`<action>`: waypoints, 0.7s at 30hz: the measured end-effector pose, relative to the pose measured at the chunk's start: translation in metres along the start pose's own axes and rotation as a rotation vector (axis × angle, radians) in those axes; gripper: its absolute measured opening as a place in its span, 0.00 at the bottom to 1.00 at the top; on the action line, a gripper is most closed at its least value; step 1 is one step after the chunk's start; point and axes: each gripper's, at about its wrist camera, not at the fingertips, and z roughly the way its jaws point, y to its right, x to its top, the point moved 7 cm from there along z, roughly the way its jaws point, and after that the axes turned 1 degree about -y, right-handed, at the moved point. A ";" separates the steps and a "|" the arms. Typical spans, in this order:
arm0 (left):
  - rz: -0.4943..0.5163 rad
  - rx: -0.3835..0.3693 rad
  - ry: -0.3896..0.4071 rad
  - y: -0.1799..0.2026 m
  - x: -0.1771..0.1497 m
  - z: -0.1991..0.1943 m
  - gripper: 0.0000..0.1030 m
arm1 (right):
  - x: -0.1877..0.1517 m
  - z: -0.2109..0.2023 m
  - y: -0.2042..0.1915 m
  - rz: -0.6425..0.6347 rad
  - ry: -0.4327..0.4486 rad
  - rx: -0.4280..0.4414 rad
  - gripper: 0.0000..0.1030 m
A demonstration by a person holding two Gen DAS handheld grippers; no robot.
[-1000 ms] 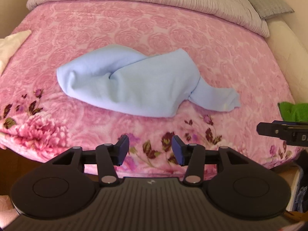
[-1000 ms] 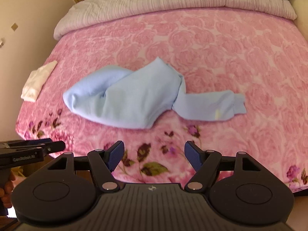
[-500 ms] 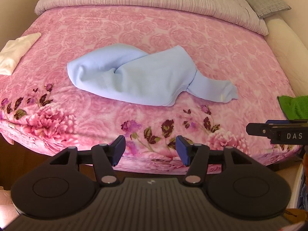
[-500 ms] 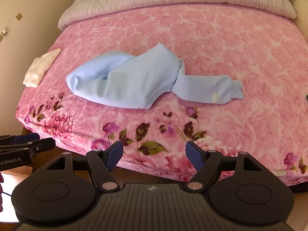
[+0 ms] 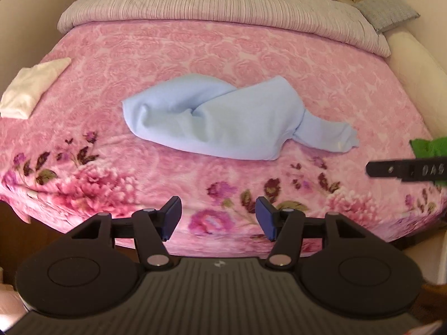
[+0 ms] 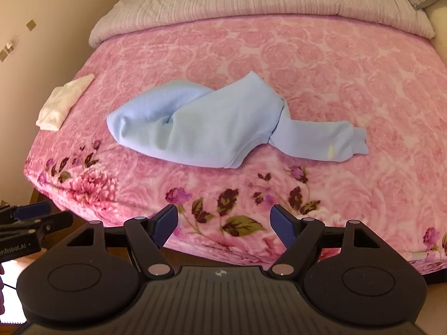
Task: Fold clothes
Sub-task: 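Move both open grippers toward the bunched sweatshirt on the bed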
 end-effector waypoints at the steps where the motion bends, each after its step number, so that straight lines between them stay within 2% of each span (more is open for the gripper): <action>1: 0.008 0.000 -0.002 -0.004 -0.002 0.002 0.52 | -0.001 0.002 0.000 0.010 0.005 -0.007 0.75; 7: 0.078 0.008 -0.015 -0.022 -0.016 0.022 0.54 | -0.018 0.022 0.009 0.080 -0.025 -0.041 0.75; 12: 0.126 0.015 -0.050 -0.022 -0.025 0.050 0.56 | -0.032 0.039 0.025 0.117 -0.073 -0.069 0.75; 18: 0.173 0.021 -0.079 -0.004 -0.019 0.099 0.58 | -0.021 0.065 0.061 0.118 -0.126 -0.113 0.75; 21: 0.231 0.049 -0.071 0.010 -0.013 0.129 0.61 | -0.007 0.084 0.082 0.086 -0.141 -0.132 0.76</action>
